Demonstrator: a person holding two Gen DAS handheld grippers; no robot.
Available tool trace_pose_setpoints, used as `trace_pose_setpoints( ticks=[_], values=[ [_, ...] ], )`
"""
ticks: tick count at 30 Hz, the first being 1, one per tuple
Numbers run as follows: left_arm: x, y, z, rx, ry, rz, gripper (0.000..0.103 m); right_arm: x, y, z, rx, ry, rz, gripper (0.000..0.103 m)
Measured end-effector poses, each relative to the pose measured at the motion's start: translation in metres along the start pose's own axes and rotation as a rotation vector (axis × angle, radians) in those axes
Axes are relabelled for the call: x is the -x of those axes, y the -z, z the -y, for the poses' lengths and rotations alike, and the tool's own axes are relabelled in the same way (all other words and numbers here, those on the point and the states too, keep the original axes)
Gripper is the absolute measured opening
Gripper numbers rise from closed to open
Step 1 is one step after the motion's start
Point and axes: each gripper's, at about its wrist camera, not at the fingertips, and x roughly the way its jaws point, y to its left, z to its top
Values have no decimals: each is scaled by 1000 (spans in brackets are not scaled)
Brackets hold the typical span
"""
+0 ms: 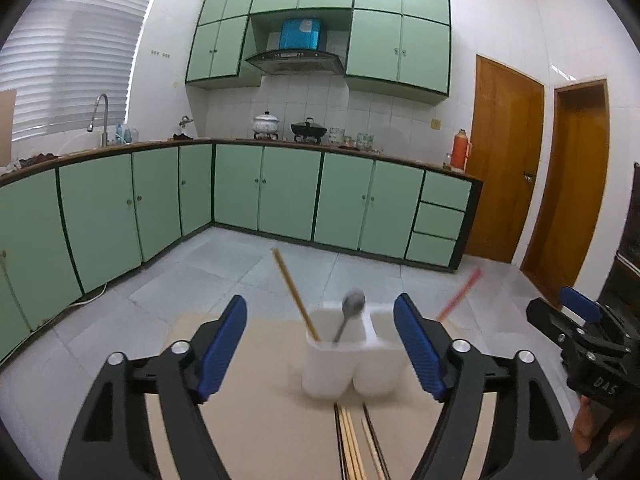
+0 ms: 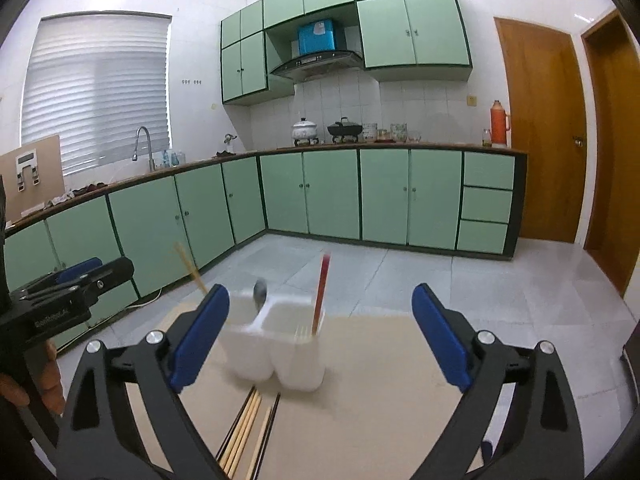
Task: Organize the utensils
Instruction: 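Move both open grippers back over the remaining chopsticks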
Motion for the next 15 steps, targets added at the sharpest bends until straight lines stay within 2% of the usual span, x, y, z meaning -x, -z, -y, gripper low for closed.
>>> trace_pose_setpoints(
  ticks=[5, 12, 15],
  values=[
    [17, 39, 0, -21, -37, -47, 78, 19, 39, -4, -22, 21, -42, 94],
    [19, 97, -10, -22, -65, -182, 78, 29, 86, -7, -70, 20, -147, 94],
    [23, 117, -14, -17, -83, -194, 78, 32, 105, -11, -74, 40, -165, 94]
  ],
)
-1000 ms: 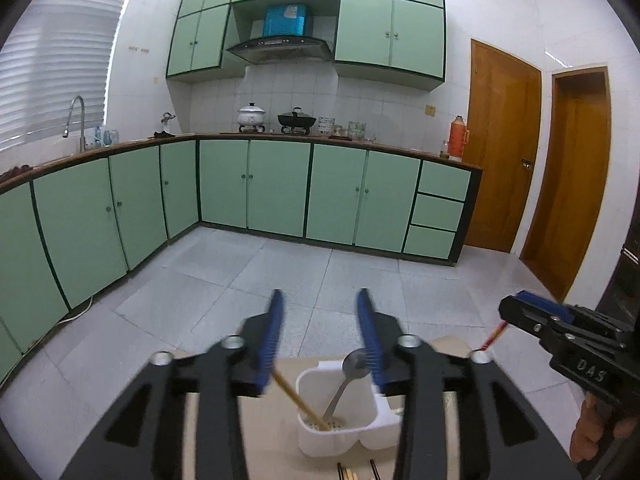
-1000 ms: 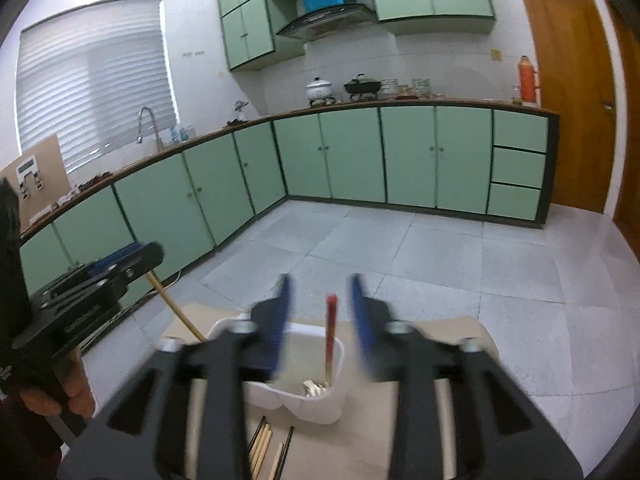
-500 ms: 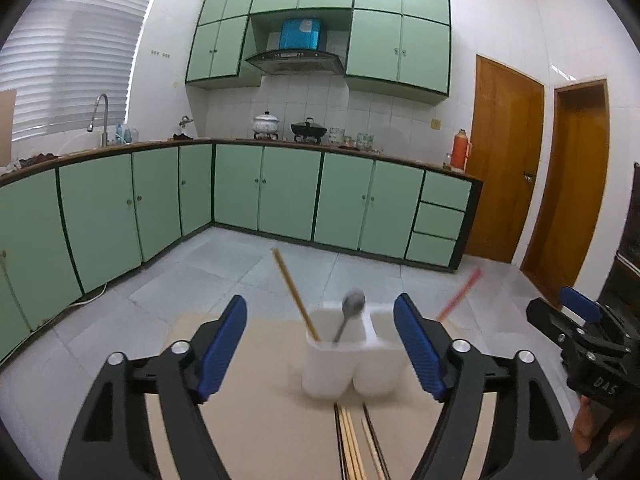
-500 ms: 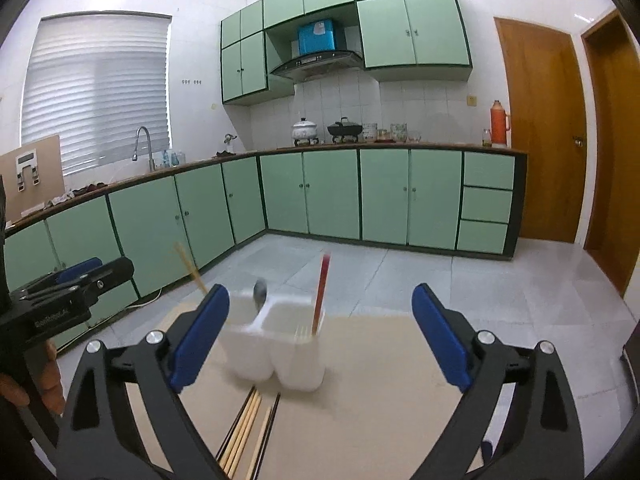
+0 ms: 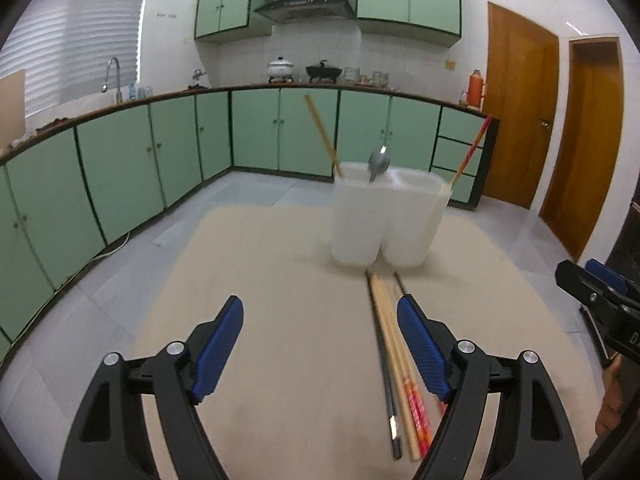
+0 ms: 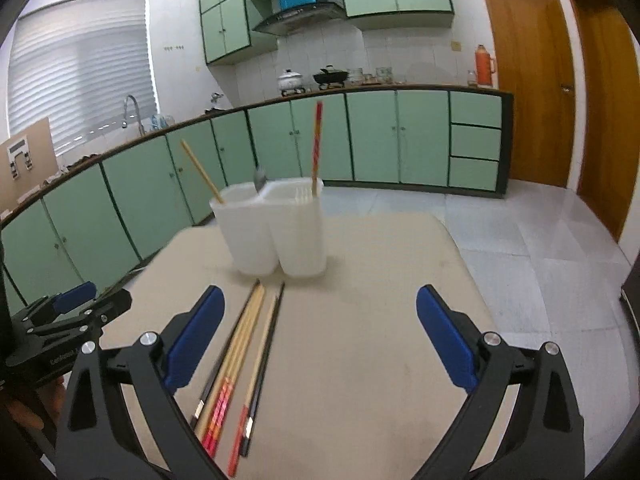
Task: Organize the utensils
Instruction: 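Move both open grippers back over the remaining chopsticks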
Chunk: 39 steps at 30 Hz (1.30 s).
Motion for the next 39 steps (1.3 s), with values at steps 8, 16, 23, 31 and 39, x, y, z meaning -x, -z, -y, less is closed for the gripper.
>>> trace_pose_setpoints(
  ticks=[8, 16, 23, 31, 39],
  values=[
    [-8, 38, 8, -35, -12, -42, 77, -5, 52, -17, 18, 28, -52, 94],
    [-7, 59, 9, -49, 1, -95, 76, -13, 76, -31, 96, 9, -142, 70],
    [-11, 67, 15, -42, 16, -138, 72, -16, 84, -40, 104, -22, -205, 60],
    [-16, 75, 14, -25, 19, -200, 72, -21, 97, -44, 97, -42, -284, 49],
    [-16, 78, 13, -12, 21, -205, 72, -24, 104, -50, 105, -51, -307, 43]
  ],
)
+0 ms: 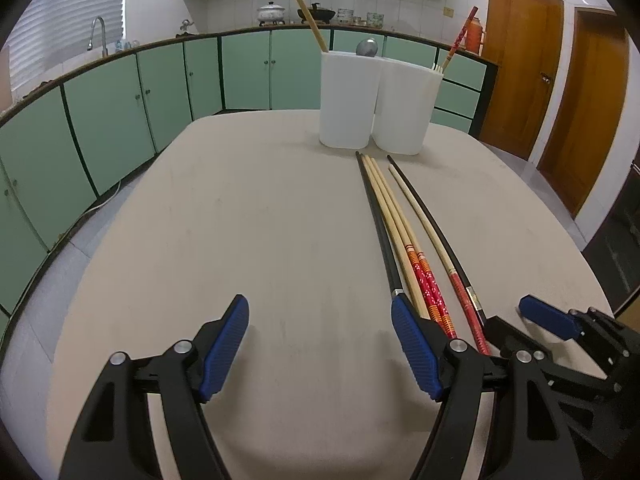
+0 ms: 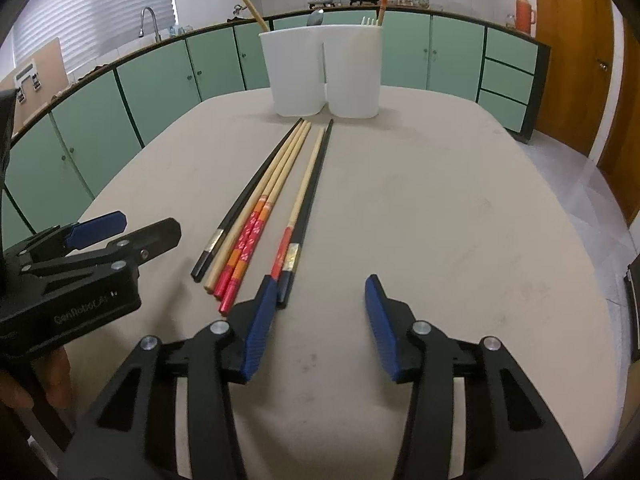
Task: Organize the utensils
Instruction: 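Move both open grippers back over the remaining chopsticks, then grasp a black chopstick with the right gripper while the left grasps another black chopstick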
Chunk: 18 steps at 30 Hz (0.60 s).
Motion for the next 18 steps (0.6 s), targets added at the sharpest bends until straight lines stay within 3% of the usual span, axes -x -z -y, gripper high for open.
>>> trace_pose_setpoints(
  ticks=[9, 14, 18],
  values=[
    [1, 1, -1, 13, 2, -1, 72, -1, 0, -9, 42, 19, -6, 36],
    [2, 1, -1, 12, 2, 0, 72, -2, -1, -9, 54, 37, -4, 21],
    [2, 2, -2, 10, 1, -3, 72, -2, -1, -7, 44, 34, -3, 21]
  ],
)
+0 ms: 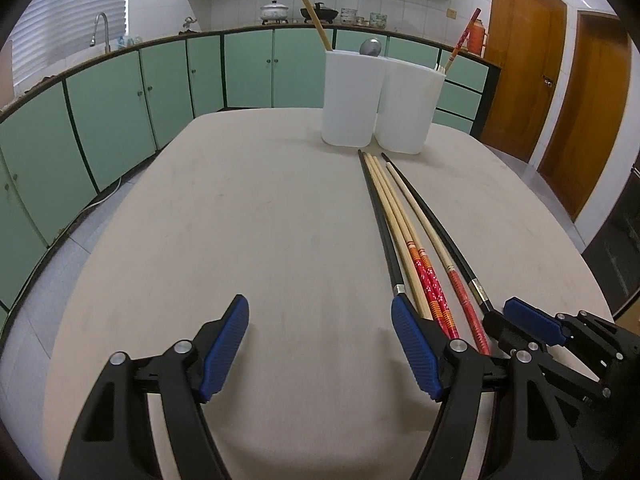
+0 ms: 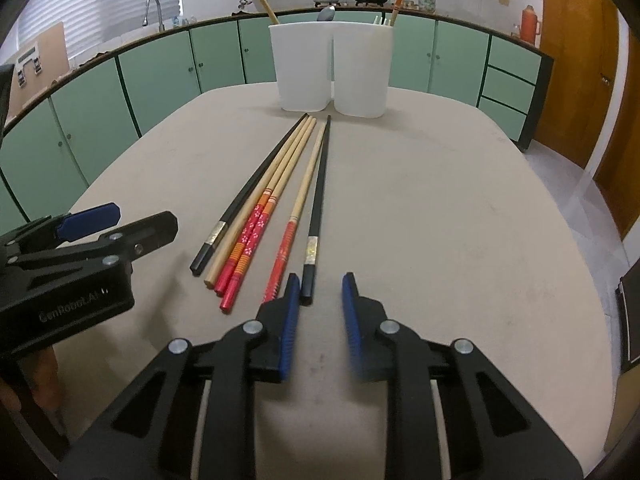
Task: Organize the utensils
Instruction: 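Grasp a black chopstick with the right gripper while the left grasps another black chopstick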
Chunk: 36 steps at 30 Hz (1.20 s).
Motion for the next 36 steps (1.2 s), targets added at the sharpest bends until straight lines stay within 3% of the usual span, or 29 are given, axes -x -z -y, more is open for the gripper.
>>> trace_pose_setpoints(
  ticks=[2, 12, 17, 24, 26, 31, 36],
  values=[
    [-1, 0, 0, 0, 0, -2, 72, 0, 0, -2, 16, -12, 4, 6],
    [-8, 4, 13, -27, 29, -48, 72, 4, -4, 30, -87, -5, 17, 6],
    [-13, 7, 22, -55, 21, -61, 67, 2, -2, 46, -135, 5, 13, 6],
    [-14, 9, 25, -75, 1, -51, 49, 1, 0, 45, -137, -8, 11, 6],
    [-14, 8, 25, -78, 2, -49, 40, 1, 1, 46, -142, -10, 8, 6],
    [-12, 6, 26, -85, 25, -44, 6, 3, 0, 46, -143, -11, 14, 6],
    [-6, 3, 24, -66, 36, -23, 6, 9, -1, 45, -137, -8, 37, 6]
  ],
)
